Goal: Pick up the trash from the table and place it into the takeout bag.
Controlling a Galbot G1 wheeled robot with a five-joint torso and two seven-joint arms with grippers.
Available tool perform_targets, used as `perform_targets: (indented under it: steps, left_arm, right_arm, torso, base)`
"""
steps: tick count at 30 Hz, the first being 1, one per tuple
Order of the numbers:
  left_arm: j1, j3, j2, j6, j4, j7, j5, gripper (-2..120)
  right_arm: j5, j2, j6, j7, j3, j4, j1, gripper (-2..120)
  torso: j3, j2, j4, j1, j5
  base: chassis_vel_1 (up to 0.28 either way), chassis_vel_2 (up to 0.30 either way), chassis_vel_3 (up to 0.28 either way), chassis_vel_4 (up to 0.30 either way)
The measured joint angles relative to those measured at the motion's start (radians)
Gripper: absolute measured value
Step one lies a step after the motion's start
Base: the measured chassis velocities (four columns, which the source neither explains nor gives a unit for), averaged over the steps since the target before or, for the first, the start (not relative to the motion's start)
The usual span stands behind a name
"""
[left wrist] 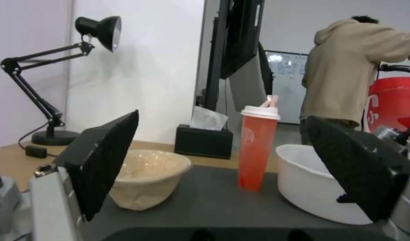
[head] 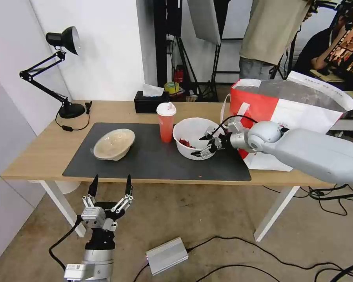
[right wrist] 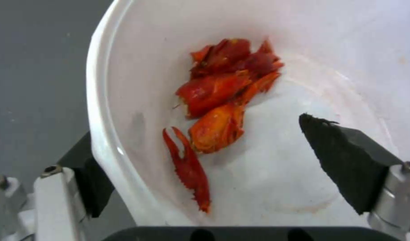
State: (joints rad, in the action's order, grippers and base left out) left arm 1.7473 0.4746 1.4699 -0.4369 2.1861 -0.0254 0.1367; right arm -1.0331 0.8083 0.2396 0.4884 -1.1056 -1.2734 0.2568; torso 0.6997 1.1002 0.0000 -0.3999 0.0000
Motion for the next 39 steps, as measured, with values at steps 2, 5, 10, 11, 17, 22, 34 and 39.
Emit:
perform_targets:
  steps: [2, 5, 10, 11, 17, 22, 34, 39]
  left_arm:
    - [0.0, 0.0, 0.001, 0.0, -0.001, 0.0, 0.0, 100]
    - [-0.001, 0.0, 0.002, 0.0, -0.005, 0.0, 0.0, 100]
    - [-0.002, -0.001, 0.004, 0.0, -0.01, 0.0, 0.0, 100]
    - [-0.002, -0.001, 0.004, 0.0, -0.011, 0.0, 0.0, 100]
    - [-0.003, 0.0, 0.004, 0.0, -0.014, 0.0, 0.0, 100]
    - [-0.005, 0.0, 0.003, -0.001, -0.015, 0.0, -0.001, 100]
    - [-0.003, -0.004, 0.005, -0.002, -0.016, 0.0, -0.002, 100]
    - [-0.003, -0.005, 0.006, -0.003, -0.019, 0.0, -0.005, 100]
  right_arm:
    - [0.003, 0.003, 0.0, 0.003, 0.0, 0.004, -0.001, 89]
    - [0.007, 0.01, 0.0, 0.009, 0.001, 0.016, -0.005, 86]
    - [0.016, 0.025, 0.0, 0.015, 0.003, 0.033, -0.015, 84]
    - [0.019, 0.027, 0.0, 0.016, 0.003, 0.036, -0.016, 84]
    - [0.035, 0.035, 0.001, 0.017, -0.001, 0.04, -0.018, 71]
    - [0.047, 0.036, 0.01, 0.014, -0.012, 0.047, -0.02, 52]
    - [0.058, 0.045, 0.015, -0.021, -0.004, 0.055, -0.027, 17]
    - [0.057, 0.046, 0.016, -0.031, -0.003, 0.055, -0.033, 4]
  torso:
    - [0.0, 0.0, 0.0, 0.0, 0.0]
    - [0.0, 0.0, 0.0, 0.0, -0.0001]
    - [0.0, 0.0, -0.0002, 0.0, -0.0001]
    - [0.0, 0.0, -0.0002, 0.0, -0.0001]
    - [0.0, 0.0, 0.0, 0.0, 0.0]
    - [0.001, -0.001, 0.0003, 0.0, 0.0004]
    - [0.0, 0.0, -0.0002, 0.0, -0.0002]
    - [0.0, 0.0, -0.0001, 0.0, -0.0002]
  base:
    - [0.0, 0.0, 0.0, 0.0]
    - [0.0, 0.0, 0.0, 0.0]
    - [0.0, 0.0, 0.0, 0.0]
    - [0.0, 0.0, 0.0, 0.0]
    - [0.0, 0.0, 0.0, 0.0]
    - [0.0, 0.0, 0.0, 0.0]
    - [0.0, 0.0, 0.0, 0.0]
    - [0.0, 0.0, 0.0, 0.0]
